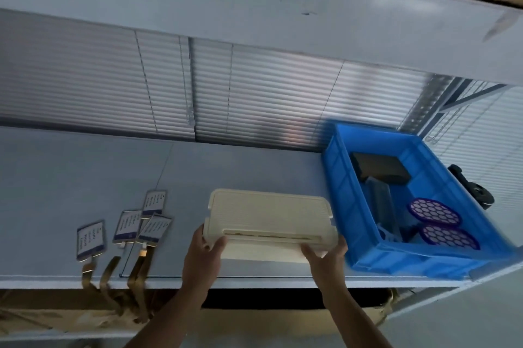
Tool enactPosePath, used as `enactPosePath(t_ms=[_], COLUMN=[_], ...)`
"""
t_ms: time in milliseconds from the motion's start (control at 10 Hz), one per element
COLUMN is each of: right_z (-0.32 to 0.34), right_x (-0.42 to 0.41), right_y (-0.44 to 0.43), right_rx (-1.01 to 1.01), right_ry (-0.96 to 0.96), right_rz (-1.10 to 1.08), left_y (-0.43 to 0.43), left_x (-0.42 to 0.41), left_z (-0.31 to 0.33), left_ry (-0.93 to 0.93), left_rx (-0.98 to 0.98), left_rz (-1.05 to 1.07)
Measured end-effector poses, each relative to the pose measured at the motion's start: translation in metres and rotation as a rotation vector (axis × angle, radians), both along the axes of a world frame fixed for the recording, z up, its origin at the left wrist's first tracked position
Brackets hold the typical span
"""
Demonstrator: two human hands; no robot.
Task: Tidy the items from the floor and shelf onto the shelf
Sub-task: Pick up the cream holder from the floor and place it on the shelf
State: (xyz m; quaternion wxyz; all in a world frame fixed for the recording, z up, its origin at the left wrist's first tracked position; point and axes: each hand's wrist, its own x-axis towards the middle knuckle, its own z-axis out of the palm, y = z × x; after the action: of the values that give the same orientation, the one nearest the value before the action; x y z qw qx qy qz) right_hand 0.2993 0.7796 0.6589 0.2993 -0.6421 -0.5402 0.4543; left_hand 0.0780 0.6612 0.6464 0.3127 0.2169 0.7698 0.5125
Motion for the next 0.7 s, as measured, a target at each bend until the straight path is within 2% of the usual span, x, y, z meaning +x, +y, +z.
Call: enactPosePath(t_ms=[200, 600, 700], right_z=[0.008, -0.01, -0.014], right_x=[-0.018, -0.07, -0.081], right_y=[0.044, 0.22, 0.255], right_rx=[0.051, -0.024, 0.16], right_ry=[0.017, 0.08, 0.199], right_rz=[0.069, -0.032, -0.139], left_y=[0.048, 0.211, 0.246], left_x=[-0.02, -0.049, -0.062], left_z=[0.001, -0.011, -0.01], left_ry=[0.084, 0.184, 0.181], left_rx=[-0.009, 0.072, 0.061], left_rz=[0.04, 0.122, 0.128])
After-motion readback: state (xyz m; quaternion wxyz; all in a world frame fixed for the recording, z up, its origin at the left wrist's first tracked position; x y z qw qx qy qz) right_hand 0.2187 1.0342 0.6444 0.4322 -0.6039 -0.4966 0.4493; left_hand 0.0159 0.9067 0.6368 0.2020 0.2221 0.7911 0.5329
